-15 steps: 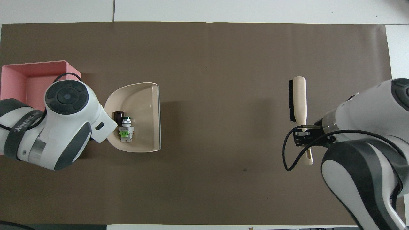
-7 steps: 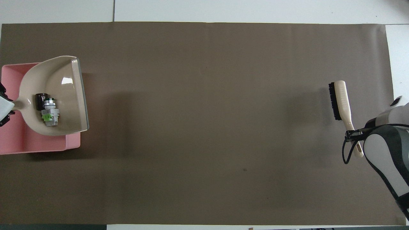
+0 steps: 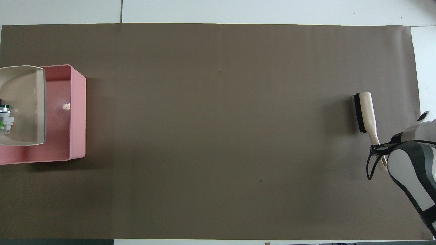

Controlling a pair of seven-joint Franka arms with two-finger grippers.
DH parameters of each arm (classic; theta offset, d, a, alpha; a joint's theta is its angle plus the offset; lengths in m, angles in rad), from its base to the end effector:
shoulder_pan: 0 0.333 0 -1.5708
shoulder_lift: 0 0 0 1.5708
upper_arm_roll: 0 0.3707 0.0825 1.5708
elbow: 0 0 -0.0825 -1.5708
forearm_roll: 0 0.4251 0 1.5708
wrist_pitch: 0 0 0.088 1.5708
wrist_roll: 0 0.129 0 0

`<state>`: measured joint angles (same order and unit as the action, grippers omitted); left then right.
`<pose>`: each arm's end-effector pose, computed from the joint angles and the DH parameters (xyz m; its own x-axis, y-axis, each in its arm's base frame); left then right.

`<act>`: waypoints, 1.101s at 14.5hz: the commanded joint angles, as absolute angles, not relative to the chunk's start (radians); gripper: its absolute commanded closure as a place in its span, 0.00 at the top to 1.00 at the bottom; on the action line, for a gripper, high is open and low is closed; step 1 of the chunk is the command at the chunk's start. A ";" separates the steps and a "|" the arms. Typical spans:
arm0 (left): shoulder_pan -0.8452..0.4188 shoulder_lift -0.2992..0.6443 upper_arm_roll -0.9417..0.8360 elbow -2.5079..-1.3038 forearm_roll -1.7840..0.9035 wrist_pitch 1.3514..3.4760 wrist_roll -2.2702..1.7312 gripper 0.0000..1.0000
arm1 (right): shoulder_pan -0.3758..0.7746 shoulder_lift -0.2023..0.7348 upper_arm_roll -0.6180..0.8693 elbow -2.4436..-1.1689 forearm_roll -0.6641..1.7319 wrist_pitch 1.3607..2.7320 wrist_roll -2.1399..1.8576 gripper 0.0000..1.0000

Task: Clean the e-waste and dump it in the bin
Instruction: 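Tip the dustpan over the pink bin with the left gripper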

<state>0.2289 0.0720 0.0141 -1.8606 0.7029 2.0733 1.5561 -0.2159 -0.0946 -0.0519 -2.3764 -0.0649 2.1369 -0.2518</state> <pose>0.6169 0.1998 0.5238 -0.0240 -0.7960 -0.6048 -0.9972 0.0621 -0.0420 0.4730 -0.1339 0.3546 0.9882 0.0226 -0.1516 0.0239 -0.9997 0.0067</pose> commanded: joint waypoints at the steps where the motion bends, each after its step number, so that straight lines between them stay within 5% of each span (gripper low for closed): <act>1: 0.223 0.090 0.008 -1.864 0.906 2.095 1.516 0.00 | -0.250 -0.110 -0.037 -2.401 -0.080 2.158 -0.279 0.01; 8: 0.206 0.089 0.006 -1.974 1.352 2.086 1.260 0.00 | -0.252 -0.117 -0.035 -2.428 -0.078 2.194 -0.293 0.03; 9: 0.204 0.087 0.006 -1.988 1.380 2.079 1.240 0.00 | -0.252 -0.117 -0.035 -2.428 -0.078 2.191 -0.293 0.10; 10: 0.203 0.087 0.006 -1.993 1.394 2.062 1.233 0.00 | -0.252 -0.117 -0.035 -2.427 -0.078 2.186 -0.293 0.34; 11: 0.192 0.090 0.006 -1.994 1.416 2.031 1.232 0.00 | -0.252 -0.117 -0.035 -2.418 -0.078 2.175 -0.304 0.92; 12: 0.172 0.091 0.006 -1.994 1.431 2.004 1.226 0.00 | -0.247 -0.112 -0.034 -2.396 -0.078 2.155 -0.305 1.00; 16: 0.111 0.092 0.006 -1.988 1.479 1.854 1.207 0.00 | -0.239 -0.113 -0.034 -2.234 -0.078 2.103 -0.302 1.00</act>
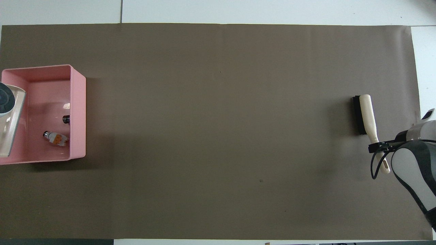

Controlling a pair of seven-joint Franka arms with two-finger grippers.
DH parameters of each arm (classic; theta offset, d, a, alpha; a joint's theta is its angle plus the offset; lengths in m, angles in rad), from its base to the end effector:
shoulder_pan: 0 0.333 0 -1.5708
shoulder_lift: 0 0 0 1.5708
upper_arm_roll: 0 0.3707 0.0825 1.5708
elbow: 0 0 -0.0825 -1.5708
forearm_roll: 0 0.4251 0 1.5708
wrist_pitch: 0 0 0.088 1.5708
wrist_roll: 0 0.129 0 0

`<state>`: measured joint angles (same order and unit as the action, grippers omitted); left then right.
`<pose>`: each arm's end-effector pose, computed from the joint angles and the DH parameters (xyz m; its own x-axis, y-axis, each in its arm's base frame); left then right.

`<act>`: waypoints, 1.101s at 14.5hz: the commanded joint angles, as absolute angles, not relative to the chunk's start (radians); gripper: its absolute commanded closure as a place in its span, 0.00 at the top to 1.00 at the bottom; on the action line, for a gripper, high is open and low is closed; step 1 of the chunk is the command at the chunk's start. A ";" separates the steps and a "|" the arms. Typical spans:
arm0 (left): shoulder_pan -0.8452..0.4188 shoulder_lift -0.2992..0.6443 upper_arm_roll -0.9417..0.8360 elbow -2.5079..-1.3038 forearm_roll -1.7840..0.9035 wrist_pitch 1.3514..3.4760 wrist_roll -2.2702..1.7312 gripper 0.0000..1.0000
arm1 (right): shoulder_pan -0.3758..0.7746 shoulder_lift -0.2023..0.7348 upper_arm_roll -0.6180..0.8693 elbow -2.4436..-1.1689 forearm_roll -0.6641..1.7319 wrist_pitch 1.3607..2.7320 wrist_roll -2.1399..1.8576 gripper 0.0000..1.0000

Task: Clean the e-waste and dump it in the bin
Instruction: 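Tip the dustpan over the pink bin with the left gripper, then return the dustpan to the table center with the left gripper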

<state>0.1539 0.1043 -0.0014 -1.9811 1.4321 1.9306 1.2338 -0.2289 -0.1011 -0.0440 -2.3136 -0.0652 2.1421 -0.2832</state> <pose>0.6155 0.1846 0.4820 -0.1432 -0.2708 -0.9519 -0.9847 0.1354 0.1097 0.4933 -0.1423 0.3869 0.9956 0.0466 -0.0817 0.0489 -0.9985 0.0260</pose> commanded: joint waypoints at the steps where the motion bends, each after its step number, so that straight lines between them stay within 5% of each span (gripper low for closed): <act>1: 0.091 0.091 0.008 -1.980 1.482 1.820 1.207 0.00 | -0.238 -0.121 -0.029 -2.194 -0.078 2.097 -0.305 1.00; 7: 0.028 0.002 -0.005 -1.970 1.386 1.749 1.325 0.00 | -0.158 -0.124 0.000 -1.877 -0.084 1.766 0.010 1.00; 10: -0.034 -0.021 -0.006 -1.970 1.208 1.714 1.362 0.00 | -0.140 -0.022 0.000 -1.625 -0.095 1.553 0.063 1.00; 16: -0.213 -0.026 -0.008 -1.985 0.836 1.704 1.306 0.00 | -0.138 -0.008 0.006 -1.592 -0.072 1.496 0.063 1.00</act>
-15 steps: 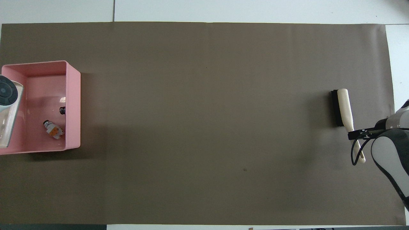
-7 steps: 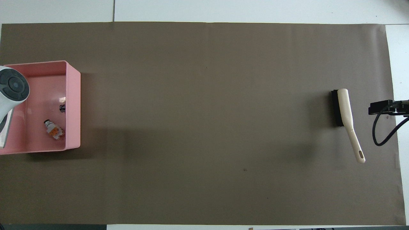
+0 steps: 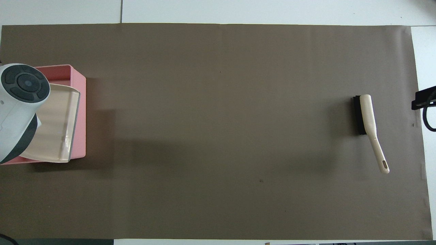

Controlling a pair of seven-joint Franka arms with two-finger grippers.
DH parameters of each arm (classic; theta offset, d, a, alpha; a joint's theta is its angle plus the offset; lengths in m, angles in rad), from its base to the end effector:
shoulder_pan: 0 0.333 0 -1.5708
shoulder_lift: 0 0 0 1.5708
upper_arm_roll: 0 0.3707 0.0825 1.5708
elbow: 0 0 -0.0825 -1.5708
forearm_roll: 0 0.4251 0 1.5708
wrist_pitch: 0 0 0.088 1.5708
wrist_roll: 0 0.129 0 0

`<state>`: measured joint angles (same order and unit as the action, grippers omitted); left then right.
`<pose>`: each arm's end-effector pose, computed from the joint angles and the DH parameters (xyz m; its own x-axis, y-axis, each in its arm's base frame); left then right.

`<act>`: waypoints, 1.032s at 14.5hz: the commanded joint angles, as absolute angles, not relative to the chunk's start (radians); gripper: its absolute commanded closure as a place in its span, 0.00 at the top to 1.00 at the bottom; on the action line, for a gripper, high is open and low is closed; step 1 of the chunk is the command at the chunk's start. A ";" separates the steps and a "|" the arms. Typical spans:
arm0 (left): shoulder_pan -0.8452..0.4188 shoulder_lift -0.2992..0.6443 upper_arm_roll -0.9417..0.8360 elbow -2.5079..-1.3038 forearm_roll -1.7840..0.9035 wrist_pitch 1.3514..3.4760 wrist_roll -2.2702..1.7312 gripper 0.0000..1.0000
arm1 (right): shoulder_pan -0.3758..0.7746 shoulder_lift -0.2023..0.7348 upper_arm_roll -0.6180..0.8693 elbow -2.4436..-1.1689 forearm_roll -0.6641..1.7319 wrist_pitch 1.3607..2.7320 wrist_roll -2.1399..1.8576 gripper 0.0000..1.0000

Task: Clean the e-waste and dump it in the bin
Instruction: 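Return the dustpan to the table center with the left gripper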

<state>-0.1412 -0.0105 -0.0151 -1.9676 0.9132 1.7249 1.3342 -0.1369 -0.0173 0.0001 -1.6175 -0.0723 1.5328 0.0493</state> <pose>0.5831 -0.0006 0.5161 -0.1631 -0.6045 -0.7797 -0.9859 0.1299 0.1056 0.5758 -0.0889 0.6407 0.9802 -0.1873 -0.0636 -0.1824 -0.9803 0.0754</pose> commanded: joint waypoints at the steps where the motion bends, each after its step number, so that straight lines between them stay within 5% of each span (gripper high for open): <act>1: -0.265 -0.025 -0.006 -2.002 0.789 1.700 1.275 0.00 | -0.137 -0.011 0.006 -1.592 -0.057 1.496 0.064 1.00; 9: -0.532 0.092 -0.006 -2.013 0.598 1.727 0.916 0.00 | -0.037 -0.011 0.008 -1.574 -0.048 1.486 0.167 1.00; 15: -0.620 0.205 -0.005 -1.997 0.557 1.808 0.816 0.00 | -0.028 -0.017 0.005 -1.585 -0.048 1.497 0.195 1.00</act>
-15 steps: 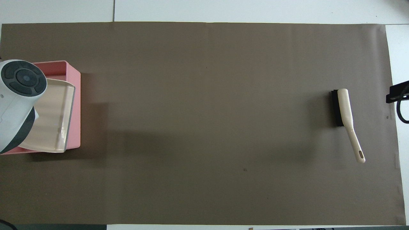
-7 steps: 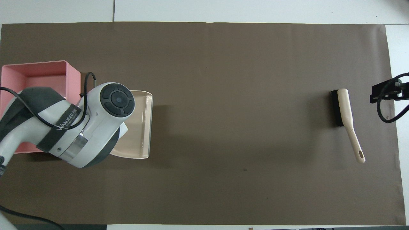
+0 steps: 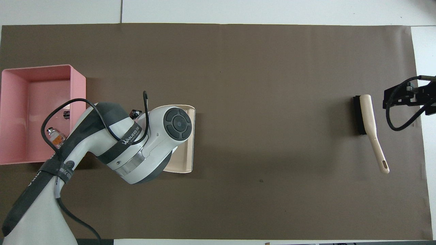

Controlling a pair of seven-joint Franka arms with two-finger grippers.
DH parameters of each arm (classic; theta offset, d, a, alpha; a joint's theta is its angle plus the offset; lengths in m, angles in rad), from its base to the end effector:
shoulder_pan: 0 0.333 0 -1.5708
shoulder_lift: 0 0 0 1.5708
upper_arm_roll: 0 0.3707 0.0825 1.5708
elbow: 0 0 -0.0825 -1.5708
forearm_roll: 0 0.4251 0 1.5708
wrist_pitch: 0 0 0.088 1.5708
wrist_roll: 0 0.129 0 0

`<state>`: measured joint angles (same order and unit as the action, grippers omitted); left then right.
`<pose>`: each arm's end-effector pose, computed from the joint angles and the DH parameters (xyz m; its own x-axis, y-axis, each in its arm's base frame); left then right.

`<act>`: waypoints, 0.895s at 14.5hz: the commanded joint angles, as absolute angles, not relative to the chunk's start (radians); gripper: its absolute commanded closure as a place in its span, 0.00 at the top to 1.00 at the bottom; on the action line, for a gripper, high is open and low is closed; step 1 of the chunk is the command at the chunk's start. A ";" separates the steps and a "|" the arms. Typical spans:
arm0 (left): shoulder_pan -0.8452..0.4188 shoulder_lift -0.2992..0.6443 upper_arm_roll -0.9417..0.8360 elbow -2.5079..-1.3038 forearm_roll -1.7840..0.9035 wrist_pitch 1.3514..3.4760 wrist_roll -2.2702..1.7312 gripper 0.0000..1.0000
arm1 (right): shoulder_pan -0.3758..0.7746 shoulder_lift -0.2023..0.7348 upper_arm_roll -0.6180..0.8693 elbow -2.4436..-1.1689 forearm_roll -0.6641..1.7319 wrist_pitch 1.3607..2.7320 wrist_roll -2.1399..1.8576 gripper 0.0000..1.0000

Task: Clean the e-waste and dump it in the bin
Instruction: 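Return the dustpan to the table center with the left gripper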

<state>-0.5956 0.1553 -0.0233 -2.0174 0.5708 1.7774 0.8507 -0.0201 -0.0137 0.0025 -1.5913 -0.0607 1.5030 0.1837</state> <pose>0.5042 -0.2870 0.3748 -0.1119 -0.7892 -0.6039 -0.9917 0.1271 0.0176 0.5810 -0.0184 0.6494 0.9771 -0.2036 -0.0621 -0.1990 -0.9773 0.0733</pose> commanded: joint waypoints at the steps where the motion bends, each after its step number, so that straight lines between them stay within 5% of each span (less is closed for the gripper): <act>1: -0.620 0.210 -0.005 -1.997 0.557 1.809 0.810 0.00 | -0.026 -0.017 0.005 -1.585 -0.049 1.496 0.193 1.00; 3: -0.620 0.209 -0.006 -2.002 0.557 1.807 0.802 0.02 | -0.021 -0.018 0.005 -1.586 -0.051 1.491 0.189 1.00; 5: -0.620 0.193 -0.006 -2.005 0.555 1.793 0.804 0.46 | -0.018 -0.020 0.006 -1.591 -0.051 1.497 0.187 1.00; 7: -0.611 0.173 -0.006 -2.003 0.555 1.772 0.801 0.75 | -0.014 -0.023 0.005 -1.592 -0.049 1.490 0.184 1.00; 8: -0.604 0.143 -0.005 -2.003 0.554 1.752 0.795 0.98 | -0.012 -0.029 -0.001 -1.598 -0.048 1.489 0.175 1.00; 13: -0.427 0.031 -0.002 -1.997 0.470 1.585 0.360 0.99 | 0.052 -0.040 -0.100 -1.624 -0.045 1.520 0.152 1.00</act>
<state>-0.4999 0.0676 -0.0016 -1.9796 0.5171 1.6172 0.5444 0.0301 -0.0216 -0.0523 -1.5982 -0.0607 1.4967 0.1791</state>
